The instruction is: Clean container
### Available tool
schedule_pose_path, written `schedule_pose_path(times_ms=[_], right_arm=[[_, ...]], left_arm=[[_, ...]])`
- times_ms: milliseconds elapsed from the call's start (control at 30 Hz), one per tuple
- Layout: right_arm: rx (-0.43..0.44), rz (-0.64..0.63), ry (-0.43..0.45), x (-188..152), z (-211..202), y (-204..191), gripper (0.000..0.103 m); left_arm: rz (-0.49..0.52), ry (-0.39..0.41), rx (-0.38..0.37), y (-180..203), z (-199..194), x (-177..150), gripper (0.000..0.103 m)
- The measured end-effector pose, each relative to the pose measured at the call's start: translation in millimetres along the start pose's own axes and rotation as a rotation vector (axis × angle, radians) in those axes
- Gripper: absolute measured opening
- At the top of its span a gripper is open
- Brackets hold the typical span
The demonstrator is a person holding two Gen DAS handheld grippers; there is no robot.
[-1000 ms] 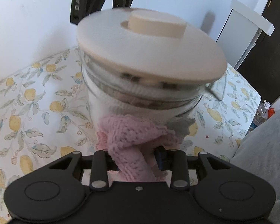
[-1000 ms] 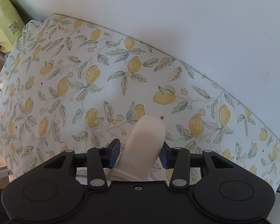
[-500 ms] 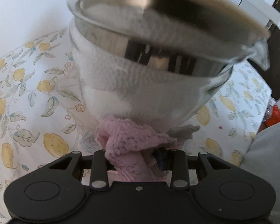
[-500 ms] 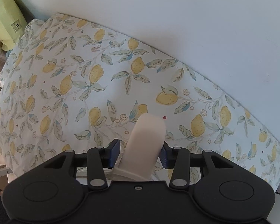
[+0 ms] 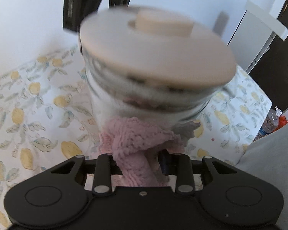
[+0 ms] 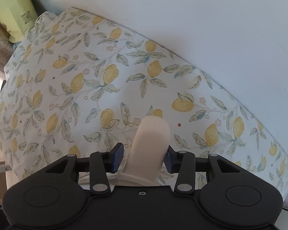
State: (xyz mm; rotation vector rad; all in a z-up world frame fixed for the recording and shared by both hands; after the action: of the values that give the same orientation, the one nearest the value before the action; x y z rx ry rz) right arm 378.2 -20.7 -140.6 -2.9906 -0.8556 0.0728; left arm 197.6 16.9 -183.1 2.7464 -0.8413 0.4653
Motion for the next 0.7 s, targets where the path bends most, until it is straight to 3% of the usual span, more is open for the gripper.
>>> schedule_pose_path(times_ms=[433, 700], right_arm=[[-0.023, -0.085, -0.009, -4.0, 2.3, -19.6, 0.049], [-0.025, -0.096, -0.009, -6.1, 3.2, -23.0, 0.049]], left_arm=[[0.037, 0.072, 0.001, 12.5, -36.9, 10.9, 0.031], [0.045, 0.059, 0.001, 10.7, -30.3, 9.9, 0.035]])
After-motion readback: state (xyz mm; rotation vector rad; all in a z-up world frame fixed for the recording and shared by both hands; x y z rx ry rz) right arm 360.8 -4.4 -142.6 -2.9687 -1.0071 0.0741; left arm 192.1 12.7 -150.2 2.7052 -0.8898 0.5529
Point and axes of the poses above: each gripper's, at about its wrist camera, not at the fingertips, and z roughly the way its jaws point, y to its right, x to its top, the point moved 4 cm from there along z, roughly the way its jaws point, and after that the axes turned 11 degrees about -y, right-handed, at the moved point
